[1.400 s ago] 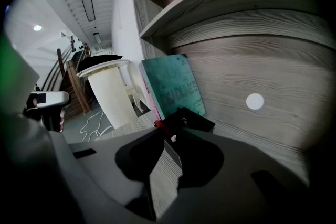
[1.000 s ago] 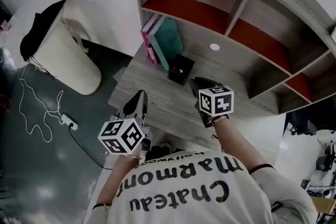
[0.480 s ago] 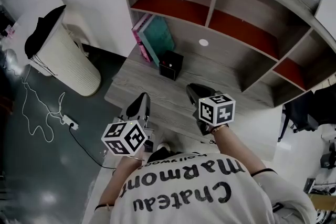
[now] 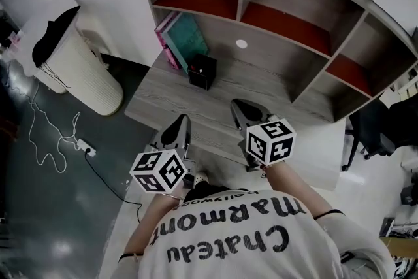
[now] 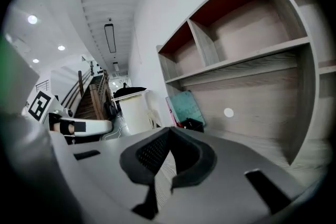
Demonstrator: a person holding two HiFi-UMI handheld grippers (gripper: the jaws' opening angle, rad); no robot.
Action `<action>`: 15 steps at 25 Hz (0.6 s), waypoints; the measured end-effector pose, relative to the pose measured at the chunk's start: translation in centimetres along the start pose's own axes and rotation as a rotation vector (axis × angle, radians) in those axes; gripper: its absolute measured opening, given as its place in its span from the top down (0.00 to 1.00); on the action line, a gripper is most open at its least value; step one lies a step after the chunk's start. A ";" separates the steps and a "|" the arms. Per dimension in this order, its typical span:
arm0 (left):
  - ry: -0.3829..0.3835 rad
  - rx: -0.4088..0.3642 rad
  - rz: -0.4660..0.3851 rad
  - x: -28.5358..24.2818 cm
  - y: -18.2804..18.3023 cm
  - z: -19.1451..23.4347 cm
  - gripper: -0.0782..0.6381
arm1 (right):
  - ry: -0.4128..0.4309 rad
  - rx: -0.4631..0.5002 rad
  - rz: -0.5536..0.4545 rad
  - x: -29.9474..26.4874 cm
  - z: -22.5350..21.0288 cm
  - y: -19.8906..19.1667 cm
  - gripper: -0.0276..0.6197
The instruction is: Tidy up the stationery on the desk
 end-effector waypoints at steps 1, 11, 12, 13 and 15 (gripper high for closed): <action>0.000 -0.002 -0.001 0.3 -0.2 -0.3 0.87 | 0.002 0.001 -0.009 0.6 0.2 -0.1 0.94; -0.008 -0.019 -0.011 2.7 -2.1 -3.2 0.87 | 0.005 0.009 -0.013 4.6 1.4 -1.3 0.94; -0.006 -0.020 -0.011 2.9 -2.2 -3.3 0.87 | 0.003 0.011 -0.010 4.8 1.5 -1.4 0.94; -0.004 -0.020 -0.011 3.2 -2.3 -3.4 0.87 | 0.002 0.014 -0.008 5.0 1.6 -1.4 0.94; 0.000 -0.020 -0.011 3.6 -2.6 -3.5 0.87 | 0.004 0.019 -0.004 5.3 1.8 -1.6 0.94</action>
Point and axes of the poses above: the fingertips, and each gripper's own axes: x backward along the fingers, z to its left, y out of its top, the point moved 10 cm from there along x, backward along the fingers, and after that the axes turned 12 degrees about y, right-handed, at the moved point
